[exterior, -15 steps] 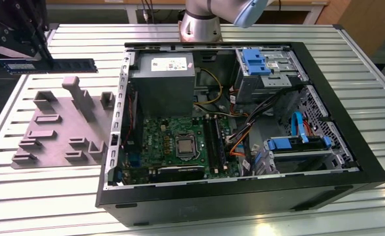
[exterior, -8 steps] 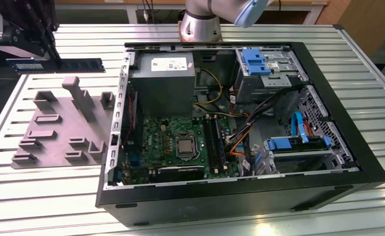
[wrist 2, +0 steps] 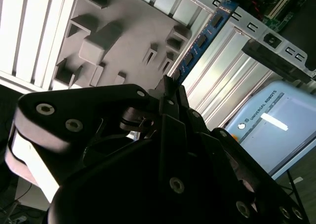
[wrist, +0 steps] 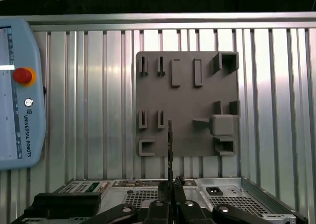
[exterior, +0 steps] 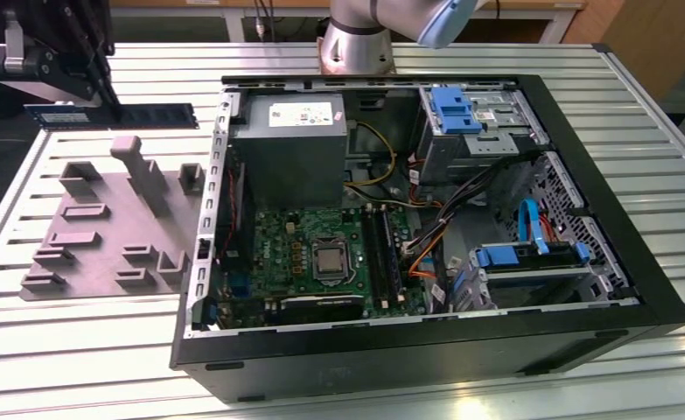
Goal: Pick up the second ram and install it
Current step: 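Pick up the second ram and move it above second insertion slot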
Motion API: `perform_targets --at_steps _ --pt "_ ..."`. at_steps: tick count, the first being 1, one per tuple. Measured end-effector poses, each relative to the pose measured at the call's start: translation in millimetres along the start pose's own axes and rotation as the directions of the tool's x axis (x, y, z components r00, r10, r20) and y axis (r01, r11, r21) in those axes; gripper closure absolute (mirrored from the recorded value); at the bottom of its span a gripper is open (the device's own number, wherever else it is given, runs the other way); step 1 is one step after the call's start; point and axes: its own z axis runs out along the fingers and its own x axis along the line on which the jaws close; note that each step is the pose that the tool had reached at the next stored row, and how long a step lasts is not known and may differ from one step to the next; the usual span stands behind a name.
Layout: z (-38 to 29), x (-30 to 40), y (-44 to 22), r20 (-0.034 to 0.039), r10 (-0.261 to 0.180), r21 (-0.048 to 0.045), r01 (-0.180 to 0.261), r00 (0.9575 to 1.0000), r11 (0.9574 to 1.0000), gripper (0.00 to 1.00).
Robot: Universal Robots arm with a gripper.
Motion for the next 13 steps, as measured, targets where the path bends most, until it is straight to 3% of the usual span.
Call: perform_targets --at_steps 13 --pt "-0.3 -0.3 -8.7 0.0001 0.000 0.0000 0.000 1.0000 1.0000 0.86"
